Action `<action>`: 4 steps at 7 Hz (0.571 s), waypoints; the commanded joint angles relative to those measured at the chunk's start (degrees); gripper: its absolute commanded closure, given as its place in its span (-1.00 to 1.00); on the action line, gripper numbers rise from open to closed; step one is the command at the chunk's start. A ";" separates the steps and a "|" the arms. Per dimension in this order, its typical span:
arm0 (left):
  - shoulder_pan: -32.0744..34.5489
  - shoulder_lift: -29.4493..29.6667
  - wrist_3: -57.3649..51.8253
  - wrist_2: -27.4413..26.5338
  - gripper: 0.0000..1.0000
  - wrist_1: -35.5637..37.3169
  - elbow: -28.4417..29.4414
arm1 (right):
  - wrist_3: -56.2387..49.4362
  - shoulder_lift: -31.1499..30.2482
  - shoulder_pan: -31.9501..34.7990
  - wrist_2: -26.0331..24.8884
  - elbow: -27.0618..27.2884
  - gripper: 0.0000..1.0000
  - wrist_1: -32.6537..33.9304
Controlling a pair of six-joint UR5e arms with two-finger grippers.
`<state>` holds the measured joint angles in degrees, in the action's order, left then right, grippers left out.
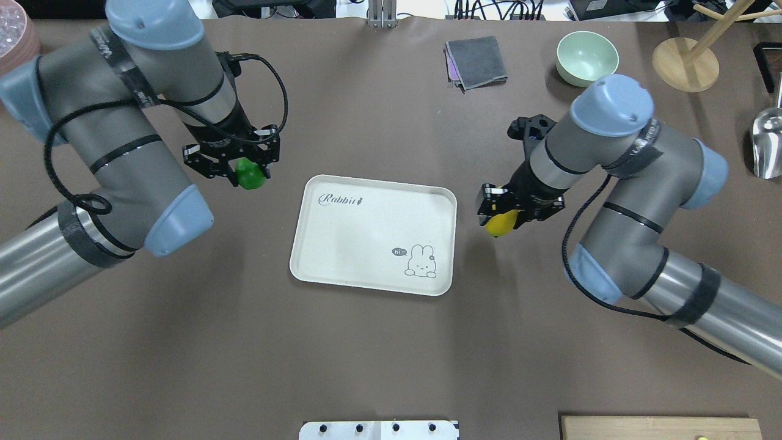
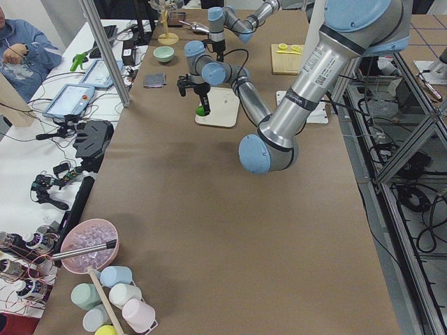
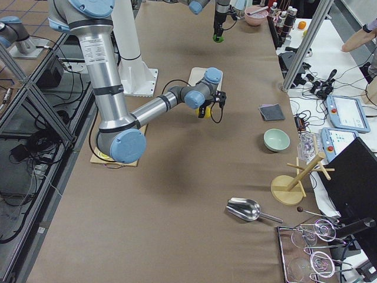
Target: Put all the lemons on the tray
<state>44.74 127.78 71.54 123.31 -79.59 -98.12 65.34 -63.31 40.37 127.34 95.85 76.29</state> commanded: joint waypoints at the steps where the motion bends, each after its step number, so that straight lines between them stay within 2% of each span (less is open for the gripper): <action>1: -3.69 3.08 7.27 -2.20 1.00 -8.08 7.38 | 5.74 11.05 -4.66 -4.01 -8.53 1.00 -0.09; 2: -4.04 4.39 9.12 -2.20 1.00 -11.78 10.90 | 6.02 12.75 -5.38 -4.03 -10.57 1.00 -0.35; 3: -5.27 4.58 9.49 -4.02 1.00 -12.34 12.06 | 6.46 12.77 -6.00 -4.03 -10.59 1.00 -0.26; 4: -6.15 4.85 10.45 -5.17 1.00 -13.30 12.86 | 7.60 12.60 -6.79 -4.12 -10.59 0.55 -0.26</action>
<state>39.71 132.19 80.84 119.58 -91.44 -86.72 71.80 -50.99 34.54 123.37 85.66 76.03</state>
